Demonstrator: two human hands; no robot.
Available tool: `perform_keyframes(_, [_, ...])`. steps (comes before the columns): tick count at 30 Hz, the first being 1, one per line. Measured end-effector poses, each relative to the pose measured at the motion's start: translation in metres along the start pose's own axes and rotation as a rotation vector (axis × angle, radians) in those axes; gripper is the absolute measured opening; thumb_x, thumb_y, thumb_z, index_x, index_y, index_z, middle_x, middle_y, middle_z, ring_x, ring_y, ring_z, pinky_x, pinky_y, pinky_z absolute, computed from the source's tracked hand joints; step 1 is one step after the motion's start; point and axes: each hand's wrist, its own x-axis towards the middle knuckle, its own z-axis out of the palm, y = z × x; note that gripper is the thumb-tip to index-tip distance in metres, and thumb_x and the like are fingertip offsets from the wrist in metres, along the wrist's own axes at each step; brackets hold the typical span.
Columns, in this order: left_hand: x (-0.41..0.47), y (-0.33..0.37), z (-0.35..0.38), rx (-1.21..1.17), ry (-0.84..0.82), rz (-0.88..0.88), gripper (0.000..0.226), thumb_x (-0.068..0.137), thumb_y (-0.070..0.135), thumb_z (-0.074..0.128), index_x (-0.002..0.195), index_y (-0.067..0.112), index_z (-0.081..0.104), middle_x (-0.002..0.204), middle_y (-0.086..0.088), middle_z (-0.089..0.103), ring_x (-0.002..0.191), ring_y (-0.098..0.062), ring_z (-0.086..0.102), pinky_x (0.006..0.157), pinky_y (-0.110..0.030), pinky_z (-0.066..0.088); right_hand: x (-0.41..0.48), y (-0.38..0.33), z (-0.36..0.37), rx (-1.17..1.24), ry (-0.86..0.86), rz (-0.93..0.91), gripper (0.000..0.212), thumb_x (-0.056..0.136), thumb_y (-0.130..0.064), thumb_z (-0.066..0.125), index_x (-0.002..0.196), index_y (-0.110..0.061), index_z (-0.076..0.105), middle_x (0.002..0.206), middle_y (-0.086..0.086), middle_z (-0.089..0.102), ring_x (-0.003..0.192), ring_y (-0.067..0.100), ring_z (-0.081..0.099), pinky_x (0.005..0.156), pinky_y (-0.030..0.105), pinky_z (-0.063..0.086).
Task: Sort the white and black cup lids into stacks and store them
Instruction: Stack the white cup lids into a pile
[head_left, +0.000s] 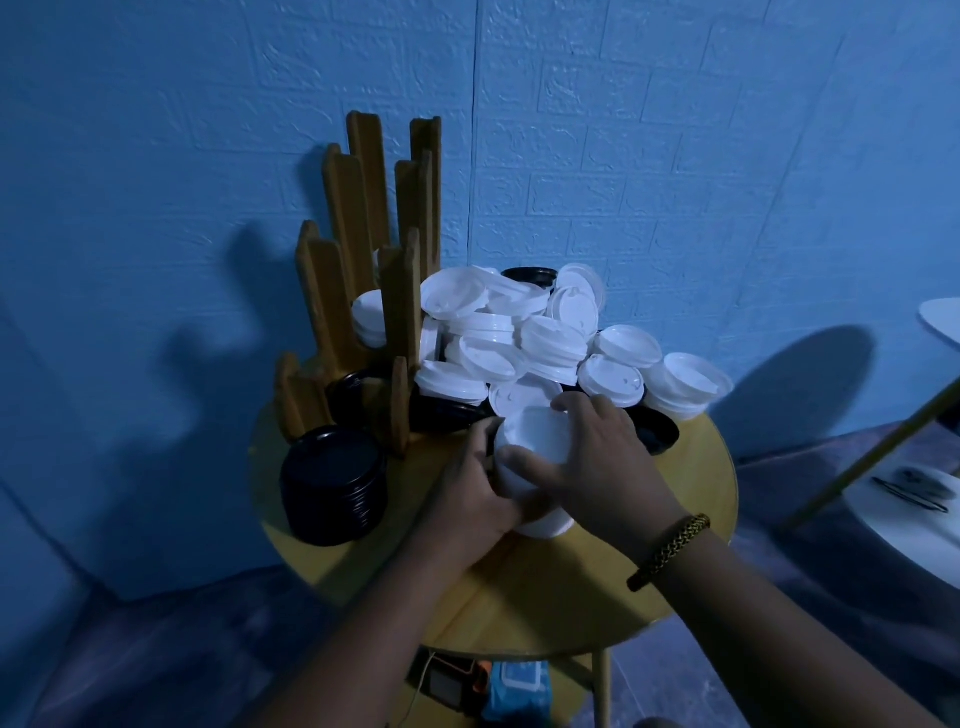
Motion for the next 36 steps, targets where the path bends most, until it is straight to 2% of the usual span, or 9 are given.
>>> perform_keyframes(4, [0.001, -0.004, -0.001, 0.009, -0.007, 0.027, 0.095, 0.064, 0.047, 0.089, 0.141, 0.056, 0.035, 0.139, 0.014, 0.054, 0.123, -0.008, 0.055, 0.100, -0.044, 0.055, -0.001, -0.001, 0.004, 0.015, 0.007, 0.003, 0.084, 0.072, -0.078, 0.058, 0.133, -0.024, 0.043, 0.121, -0.003, 0.045, 0.116, 0.017, 0.040, 0.097, 0.032, 0.040])
perform_keyframes(9, [0.000, 0.000, 0.000, -0.010, -0.001, 0.047, 0.080, 0.056, 0.057, 0.086, 0.119, 0.074, 0.039, 0.129, 0.022, 0.059, 0.118, 0.001, 0.057, 0.097, -0.038, 0.056, 0.003, 0.008, -0.003, 0.225, -0.128, 0.036, 0.078, 0.072, -0.073, 0.068, 0.135, -0.033, 0.044, 0.123, -0.013, 0.043, 0.118, 0.012, 0.041, 0.097, 0.035, 0.044])
perform_keyframes(13, [0.001, -0.002, 0.000, -0.012, -0.018, 0.058, 0.081, 0.063, 0.045, 0.089, 0.120, 0.071, 0.038, 0.129, 0.023, 0.058, 0.117, 0.007, 0.053, 0.092, -0.027, 0.054, -0.003, 0.001, -0.001, -0.030, -0.025, 0.016, 0.095, 0.068, -0.089, 0.044, 0.140, -0.028, 0.042, 0.127, -0.008, 0.048, 0.120, 0.017, 0.044, 0.101, 0.040, 0.040])
perform_keyframes(17, [0.001, 0.000, 0.001, -0.023, -0.012, 0.072, 0.079, 0.056, 0.047, 0.083, 0.118, 0.070, 0.041, 0.130, 0.018, 0.057, 0.115, 0.004, 0.054, 0.085, -0.021, 0.053, -0.009, 0.007, 0.005, -0.017, -0.082, -0.015, 0.107, 0.065, -0.096, 0.025, 0.147, -0.028, 0.037, 0.137, -0.007, 0.044, 0.127, 0.018, 0.041, 0.105, 0.044, 0.036])
perform_keyframes(21, [0.000, -0.002, 0.001, -0.061, -0.018, 0.088, 0.087, 0.053, 0.055, 0.086, 0.129, 0.059, 0.044, 0.131, 0.014, 0.060, 0.118, -0.004, 0.060, 0.093, -0.033, 0.056, 0.002, 0.041, -0.006, 0.389, 0.009, -0.036, 0.066, 0.093, -0.074, 0.034, 0.119, -0.018, 0.059, 0.116, 0.002, 0.064, 0.108, 0.024, 0.058, 0.092, 0.052, 0.046])
perform_keyframes(23, [0.000, -0.003, 0.001, -0.052, -0.030, 0.088, 0.091, 0.053, 0.058, 0.086, 0.134, 0.053, 0.044, 0.133, 0.016, 0.059, 0.120, -0.004, 0.058, 0.095, -0.036, 0.056, 0.008, 0.067, -0.008, 0.174, 0.199, -0.014, 0.033, 0.099, -0.044, 0.048, 0.115, -0.021, 0.063, 0.115, 0.002, 0.065, 0.110, 0.027, 0.057, 0.094, 0.047, 0.045])
perform_keyframes(25, [0.002, -0.005, 0.000, -0.056, -0.046, 0.092, 0.094, 0.053, 0.059, 0.087, 0.136, 0.051, 0.043, 0.134, 0.016, 0.058, 0.120, -0.004, 0.058, 0.097, -0.038, 0.055, 0.012, 0.085, -0.009, -0.121, 0.186, 0.016, 0.029, 0.094, -0.026, 0.058, 0.123, -0.029, 0.063, 0.133, -0.002, 0.055, 0.126, 0.026, 0.046, 0.104, 0.043, 0.038])
perform_keyframes(29, [0.003, -0.005, 0.000, -0.067, -0.063, 0.105, 0.096, 0.050, 0.073, 0.086, 0.134, 0.056, 0.042, 0.138, 0.016, 0.057, 0.123, -0.003, 0.057, 0.097, -0.035, 0.054, 0.019, 0.091, -0.005, -0.375, -0.049, -0.032, 0.038, 0.093, -0.030, 0.060, 0.130, -0.040, 0.057, 0.152, -0.007, 0.034, 0.144, 0.021, 0.021, 0.114, 0.043, 0.022])
perform_keyframes(36, [-0.001, -0.003, -0.003, -0.075, -0.048, 0.094, 0.092, 0.055, 0.073, 0.079, 0.137, 0.049, 0.045, 0.133, 0.020, 0.059, 0.117, 0.001, 0.058, 0.090, -0.026, 0.054, 0.031, 0.089, -0.007, -0.394, -0.054, -0.121, 0.022, 0.095, -0.031, 0.056, 0.115, -0.033, 0.066, 0.149, -0.011, 0.043, 0.142, 0.018, 0.025, 0.111, 0.041, 0.024])
